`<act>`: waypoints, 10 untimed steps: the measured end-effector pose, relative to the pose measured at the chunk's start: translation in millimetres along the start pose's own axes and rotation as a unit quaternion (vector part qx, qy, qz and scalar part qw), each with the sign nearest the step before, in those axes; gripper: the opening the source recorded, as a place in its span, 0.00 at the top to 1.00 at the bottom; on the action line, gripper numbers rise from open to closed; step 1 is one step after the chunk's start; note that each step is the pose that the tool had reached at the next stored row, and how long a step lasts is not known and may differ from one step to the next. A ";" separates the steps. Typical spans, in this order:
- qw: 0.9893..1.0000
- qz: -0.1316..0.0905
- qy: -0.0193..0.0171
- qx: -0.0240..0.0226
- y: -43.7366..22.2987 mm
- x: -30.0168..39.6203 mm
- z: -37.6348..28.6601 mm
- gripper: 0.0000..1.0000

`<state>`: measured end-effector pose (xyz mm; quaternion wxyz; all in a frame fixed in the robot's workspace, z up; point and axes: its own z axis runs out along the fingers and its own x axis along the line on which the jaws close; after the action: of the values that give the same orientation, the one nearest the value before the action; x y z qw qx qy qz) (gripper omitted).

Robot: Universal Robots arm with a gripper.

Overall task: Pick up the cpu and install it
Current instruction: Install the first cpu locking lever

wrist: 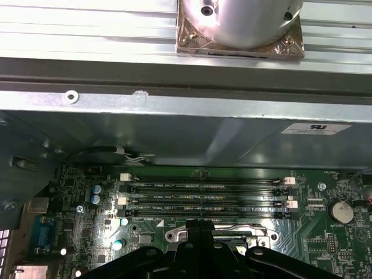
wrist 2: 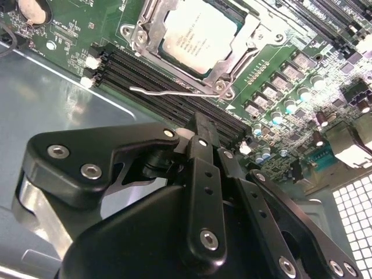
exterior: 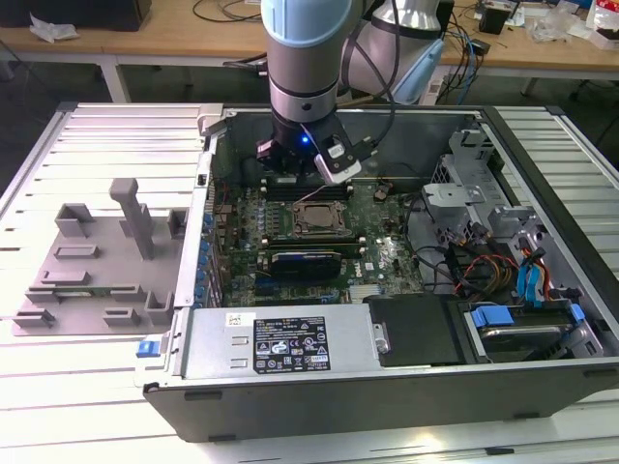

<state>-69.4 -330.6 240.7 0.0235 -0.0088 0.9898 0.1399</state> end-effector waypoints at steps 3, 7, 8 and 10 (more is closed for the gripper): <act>1.000 0.000 0.000 0.000 -0.3 0.0 1.2 0.89; 1.000 0.000 0.000 0.000 -0.7 0.1 2.4 0.89; 1.000 0.001 0.000 0.000 -0.9 0.1 3.2 0.89; 1.000 0.007 -0.002 0.000 -1.6 -1.6 5.5 0.89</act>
<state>-67.6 -330.6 235.1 0.0246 -0.0014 0.9899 0.1398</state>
